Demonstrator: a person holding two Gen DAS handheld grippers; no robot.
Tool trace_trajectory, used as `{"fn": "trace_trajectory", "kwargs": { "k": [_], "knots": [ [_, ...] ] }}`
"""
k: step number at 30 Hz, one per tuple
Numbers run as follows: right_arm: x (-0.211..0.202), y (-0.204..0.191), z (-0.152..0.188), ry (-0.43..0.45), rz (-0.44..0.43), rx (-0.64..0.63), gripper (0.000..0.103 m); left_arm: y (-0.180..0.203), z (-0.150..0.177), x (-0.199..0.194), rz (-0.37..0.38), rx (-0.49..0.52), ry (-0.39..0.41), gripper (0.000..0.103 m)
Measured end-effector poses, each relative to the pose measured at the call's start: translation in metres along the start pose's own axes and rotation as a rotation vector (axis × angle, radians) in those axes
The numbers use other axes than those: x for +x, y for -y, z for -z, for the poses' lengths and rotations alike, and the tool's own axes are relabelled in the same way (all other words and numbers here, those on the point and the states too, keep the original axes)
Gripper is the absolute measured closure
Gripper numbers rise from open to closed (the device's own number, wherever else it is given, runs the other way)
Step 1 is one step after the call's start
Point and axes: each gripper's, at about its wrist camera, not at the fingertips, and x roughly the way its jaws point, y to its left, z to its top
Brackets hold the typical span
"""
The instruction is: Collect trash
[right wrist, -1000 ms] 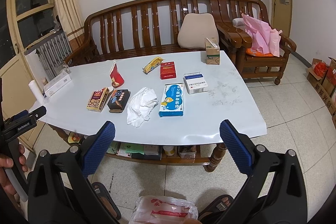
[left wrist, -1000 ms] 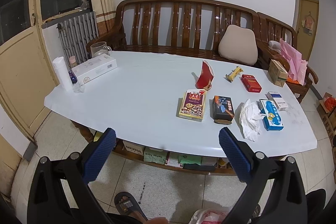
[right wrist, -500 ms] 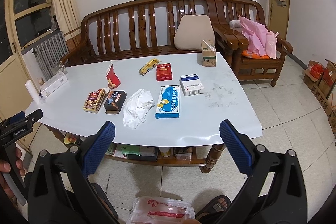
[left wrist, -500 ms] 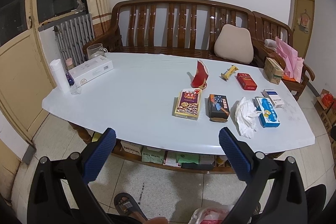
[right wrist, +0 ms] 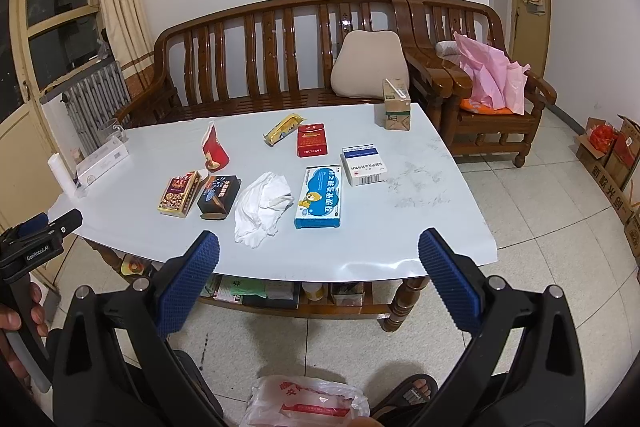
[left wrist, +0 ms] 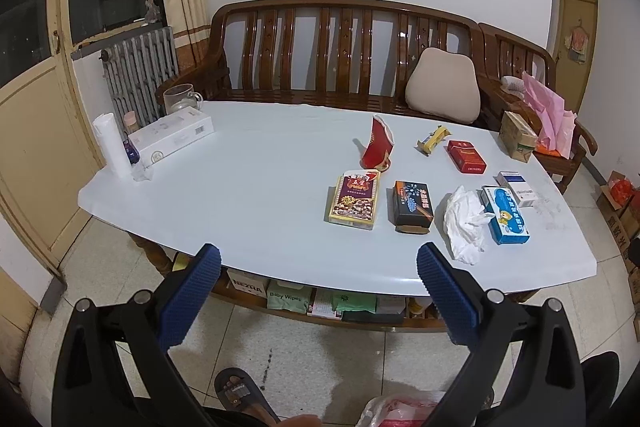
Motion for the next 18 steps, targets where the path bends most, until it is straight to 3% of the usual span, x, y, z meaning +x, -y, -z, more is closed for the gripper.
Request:
{"fn": "trace_trajectory", "kwargs": {
  "k": [18],
  "knots": [
    [-0.0005, -0.0008, -0.0015, 0.003, 0.004, -0.004, 0.005, -0.0035, -0.0011, -0.0037, 0.072, -0.047, 0.000, 0.007]
  ]
}}
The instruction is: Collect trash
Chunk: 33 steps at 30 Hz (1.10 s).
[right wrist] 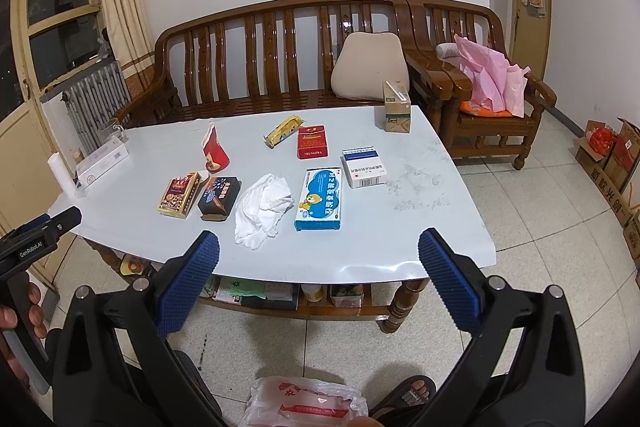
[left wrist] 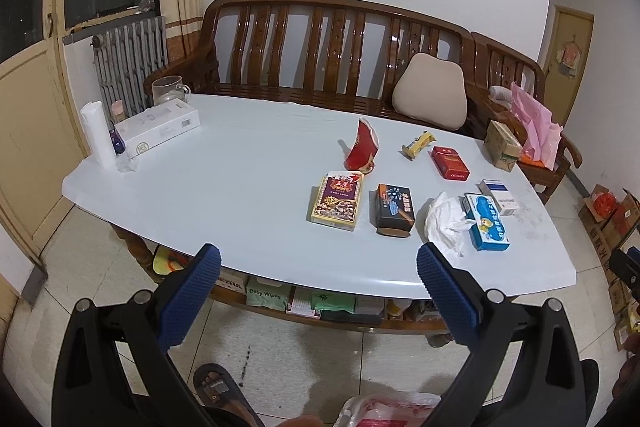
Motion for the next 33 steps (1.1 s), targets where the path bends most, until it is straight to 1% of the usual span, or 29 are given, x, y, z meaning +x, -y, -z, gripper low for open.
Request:
{"fn": "trace_trajectory", "kwargs": {
  "k": [3, 13, 21, 27, 30, 33],
  "knots": [
    [0.000, 0.000, -0.001, -0.001, 0.000, 0.000, 0.005, 0.000, -0.001, 0.000, 0.017, -0.011, -0.004, 0.007],
    [0.000, 0.000, -0.004, -0.004, 0.005, -0.004, 0.005, 0.009, 0.000, 0.002, -0.002, 0.039, 0.008, 0.007],
    [0.006, 0.008, -0.015, -0.003, 0.018, -0.017, 0.005, 0.008, -0.005, 0.011, -0.008, 0.034, -0.004, 0.007],
    [0.025, 0.023, -0.036, -0.025, 0.009, -0.013, 0.005, 0.012, -0.013, 0.035, -0.024, 0.059, -0.025, 0.007],
    [0.040, 0.029, -0.052, -0.030, 0.038, -0.038, 0.005, 0.016, -0.019, 0.055, -0.026, 0.078, -0.040, 0.007],
    [0.062, 0.035, -0.067, -0.059, 0.027, -0.053, 0.005, 0.020, -0.024, 0.074, -0.025, 0.091, -0.054, 0.007]
  ]
}}
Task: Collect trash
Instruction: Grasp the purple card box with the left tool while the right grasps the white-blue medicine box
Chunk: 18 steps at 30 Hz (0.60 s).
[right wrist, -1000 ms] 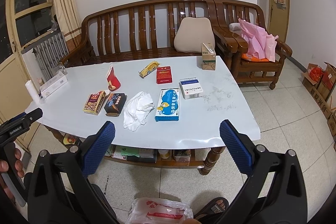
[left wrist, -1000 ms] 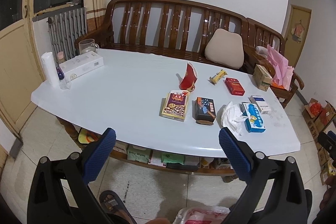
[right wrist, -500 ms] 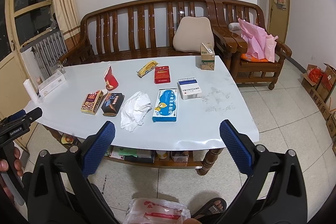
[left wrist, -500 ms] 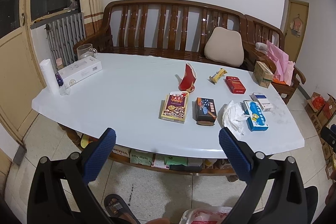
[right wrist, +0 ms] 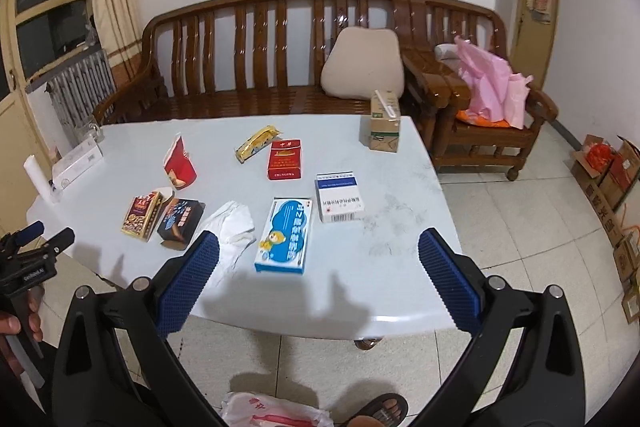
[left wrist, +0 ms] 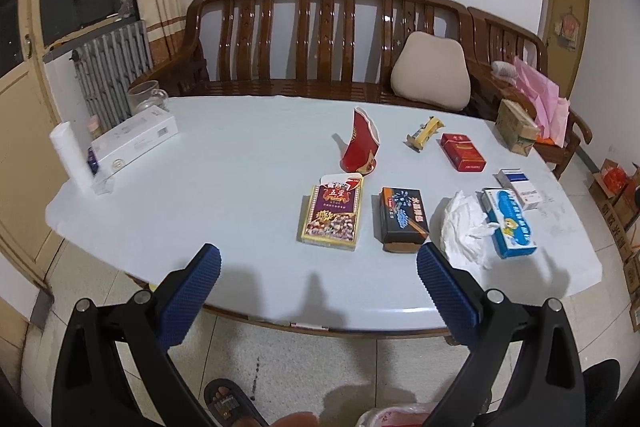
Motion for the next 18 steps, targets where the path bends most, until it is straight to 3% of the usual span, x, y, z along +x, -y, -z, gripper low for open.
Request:
{"fn": "trace_trajectory", "kwargs": {
  "k": [4, 8, 18],
  "knots": [
    [0.042, 0.010, -0.022, -0.056, -0.005, -0.009, 0.005, 0.004, -0.011, 0.037, 0.018, 0.012, -0.032, 0.007],
    [0.108, 0.021, -0.041, -0.177, -0.029, -0.010, 0.005, 0.005, -0.017, 0.075, 0.019, 0.034, -0.070, 0.007],
    [0.210, 0.032, -0.046, -0.360, -0.054, -0.014, 0.005, 0.004, -0.016, 0.145, 0.015, 0.050, -0.152, 0.007]
  ]
}}
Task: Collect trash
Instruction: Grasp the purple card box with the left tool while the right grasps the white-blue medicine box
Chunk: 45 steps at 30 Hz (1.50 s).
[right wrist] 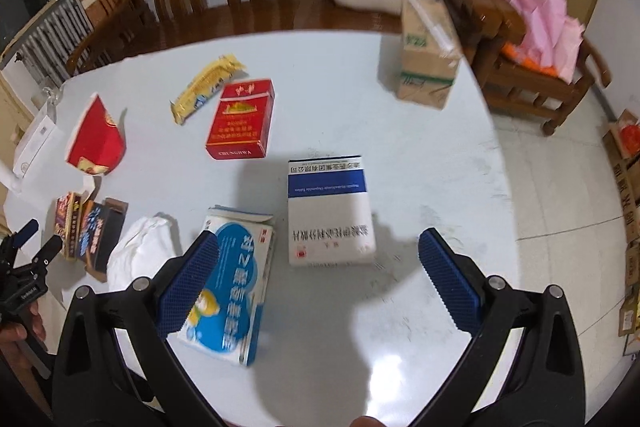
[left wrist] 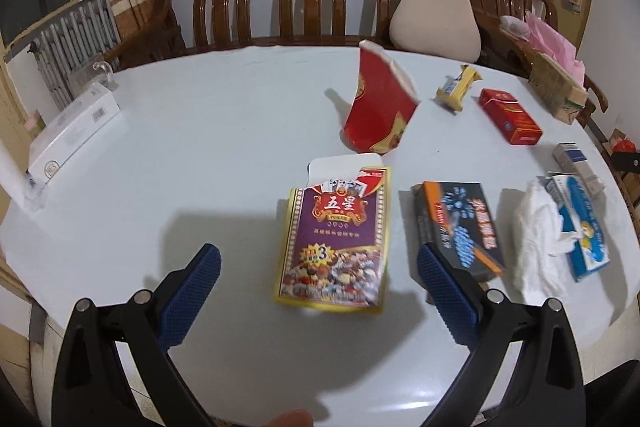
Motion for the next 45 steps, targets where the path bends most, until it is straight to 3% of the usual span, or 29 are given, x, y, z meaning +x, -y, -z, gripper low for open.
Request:
{"fn": "trace_trajectory", "kwargs": {
  "k": [11, 25, 28, 29, 32, 35, 37, 45],
  "knots": [
    [0.058, -0.002, -0.027, -0.125, -0.039, 0.027, 0.005, -0.001, -0.009, 0.030, 0.012, 0.001, -0.040, 0.007],
    [0.091, 0.005, -0.040, -0.206, 0.018, 0.052, 0.005, 0.002, -0.010, 0.047, 0.024, 0.021, -0.088, 0.007],
    [0.094, -0.004, -0.038, -0.212, 0.060, 0.002, 0.006, 0.002, -0.009, 0.045, 0.029, 0.019, -0.076, 0.015],
    [0.094, -0.005, -0.038, -0.211, 0.070, -0.008, 0.006, 0.003, -0.009, 0.044, 0.030, 0.019, -0.074, 0.023],
    [0.094, -0.007, -0.037, -0.205, 0.083, -0.012, 0.010, 0.005, -0.010, 0.041, 0.037, 0.026, -0.070, 0.039],
    [0.091, -0.006, -0.036, -0.196, 0.090, -0.001, 0.021, 0.008, -0.009, 0.039, 0.039, 0.036, -0.065, 0.044],
    [0.086, -0.005, -0.037, -0.178, 0.089, 0.002, 0.043, 0.009, -0.009, 0.039, 0.038, 0.033, -0.067, 0.044],
    [0.082, -0.002, -0.037, -0.168, 0.099, 0.008, 0.044, 0.010, -0.009, 0.031, 0.045, 0.034, -0.051, 0.045]
  ]
}}
